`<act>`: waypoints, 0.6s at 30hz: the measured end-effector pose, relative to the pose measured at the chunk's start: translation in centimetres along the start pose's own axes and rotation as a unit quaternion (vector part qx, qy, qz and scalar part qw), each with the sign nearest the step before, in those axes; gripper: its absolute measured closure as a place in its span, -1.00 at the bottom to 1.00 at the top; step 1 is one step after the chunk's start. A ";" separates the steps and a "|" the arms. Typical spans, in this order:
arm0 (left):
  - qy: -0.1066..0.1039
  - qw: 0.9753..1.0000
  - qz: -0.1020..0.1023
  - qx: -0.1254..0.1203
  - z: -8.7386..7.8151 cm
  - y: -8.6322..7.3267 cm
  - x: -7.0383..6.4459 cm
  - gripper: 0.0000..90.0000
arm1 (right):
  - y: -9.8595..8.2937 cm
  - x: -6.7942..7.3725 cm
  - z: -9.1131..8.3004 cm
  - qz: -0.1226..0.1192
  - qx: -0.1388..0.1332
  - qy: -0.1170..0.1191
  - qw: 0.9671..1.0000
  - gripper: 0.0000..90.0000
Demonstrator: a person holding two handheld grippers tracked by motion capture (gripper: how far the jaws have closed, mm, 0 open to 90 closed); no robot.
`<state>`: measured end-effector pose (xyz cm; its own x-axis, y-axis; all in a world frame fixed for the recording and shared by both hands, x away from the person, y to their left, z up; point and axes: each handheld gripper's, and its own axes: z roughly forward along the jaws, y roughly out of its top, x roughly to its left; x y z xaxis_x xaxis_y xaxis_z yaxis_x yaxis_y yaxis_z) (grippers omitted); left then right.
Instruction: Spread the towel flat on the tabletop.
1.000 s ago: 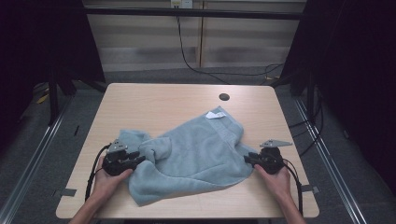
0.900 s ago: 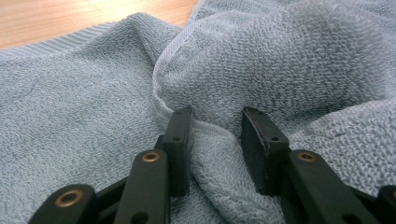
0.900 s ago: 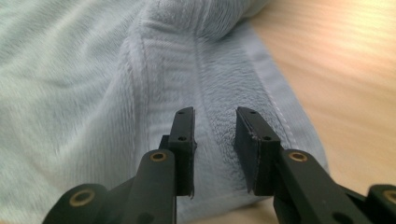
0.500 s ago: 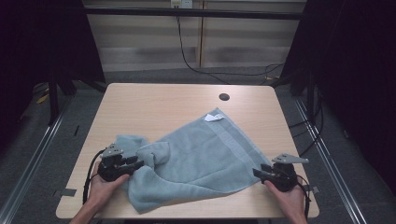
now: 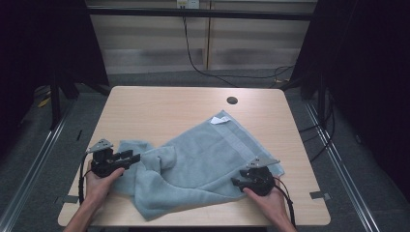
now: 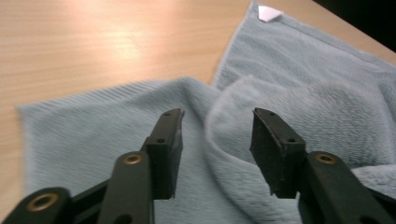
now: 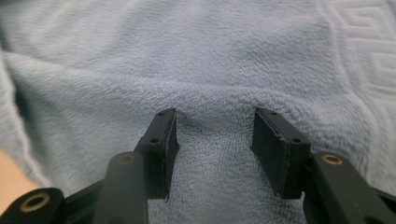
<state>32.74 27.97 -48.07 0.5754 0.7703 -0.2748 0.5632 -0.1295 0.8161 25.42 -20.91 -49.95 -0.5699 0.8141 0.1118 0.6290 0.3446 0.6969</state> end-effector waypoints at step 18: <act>-0.037 0.998 0.015 0.039 3.4 0.7 -1.1 0.04 | 5.8 -7.9 5.3 0.015 -0.010 -0.029 0.999 -0.07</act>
<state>34.54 24.93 -48.92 0.6325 0.7180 -0.2905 0.5886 -0.2018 0.7829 36.40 -22.85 -50.52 -0.5185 0.8501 0.0920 0.6341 0.3101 0.7084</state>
